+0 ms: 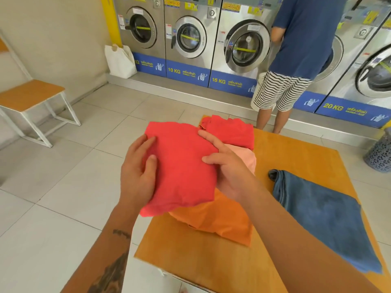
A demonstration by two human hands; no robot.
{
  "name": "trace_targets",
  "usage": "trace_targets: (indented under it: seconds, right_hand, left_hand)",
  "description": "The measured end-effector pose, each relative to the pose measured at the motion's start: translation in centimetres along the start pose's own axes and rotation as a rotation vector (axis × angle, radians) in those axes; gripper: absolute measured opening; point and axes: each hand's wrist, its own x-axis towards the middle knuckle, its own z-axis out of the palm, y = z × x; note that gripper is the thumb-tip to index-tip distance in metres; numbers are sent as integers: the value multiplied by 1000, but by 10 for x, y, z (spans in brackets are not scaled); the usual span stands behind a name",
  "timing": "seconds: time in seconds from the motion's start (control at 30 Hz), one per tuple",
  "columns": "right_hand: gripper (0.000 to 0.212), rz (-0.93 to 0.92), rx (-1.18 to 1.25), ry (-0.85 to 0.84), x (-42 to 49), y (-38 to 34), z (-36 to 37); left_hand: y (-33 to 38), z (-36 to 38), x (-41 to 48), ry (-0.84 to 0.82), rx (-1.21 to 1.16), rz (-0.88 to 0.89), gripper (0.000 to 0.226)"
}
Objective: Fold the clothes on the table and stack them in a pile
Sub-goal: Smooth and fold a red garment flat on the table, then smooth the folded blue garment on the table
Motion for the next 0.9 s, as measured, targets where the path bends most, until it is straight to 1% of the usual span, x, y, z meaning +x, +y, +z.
trace_targets:
  seconds: [0.07,0.1,0.2,0.23,0.27,0.33,0.43,0.57,0.63,0.7,0.8,0.9]
  right_hand:
    - [66,45,-42,121,-5,21,-43]
    - [65,76,-82,195,-10,35,-67]
    - [65,250,-294,407,-33,75,-131]
    - [66,313,-356,446,-42,87,-146]
    - [68,356,-392,466,-49,97,-159]
    - [70,375,-429,479,-58,110,-172]
    - [68,313,-590,451,-57,115,-173]
    - [66,269,-756,399,-53,113,-172]
    - [65,291,-809,375,-55,109,-175]
    - [64,320,-811,370,-59,103,-183]
    - [60,301,-844,404,-67,90,-202]
    - [54,250,-870,489,-82,70,-229]
  left_hand:
    - [-3,24,-10,-139,88,-12,48]
    - [-7,40,-19,-238,147,-17,50]
    - [-28,93,-64,-634,421,-2,56]
    - [-36,105,-81,-726,510,6,58]
    - [-45,113,-94,-768,576,25,59]
    - [-54,119,-107,-754,624,71,61]
    - [-57,118,-106,-709,610,110,62]
    - [-55,116,-103,-710,611,83,61]
    - [-52,117,-102,-689,581,60,60]
    - [-47,120,-98,-638,537,22,58]
    - [-33,128,-89,-534,488,-3,53]
    - [-6,147,-78,-468,394,10,49]
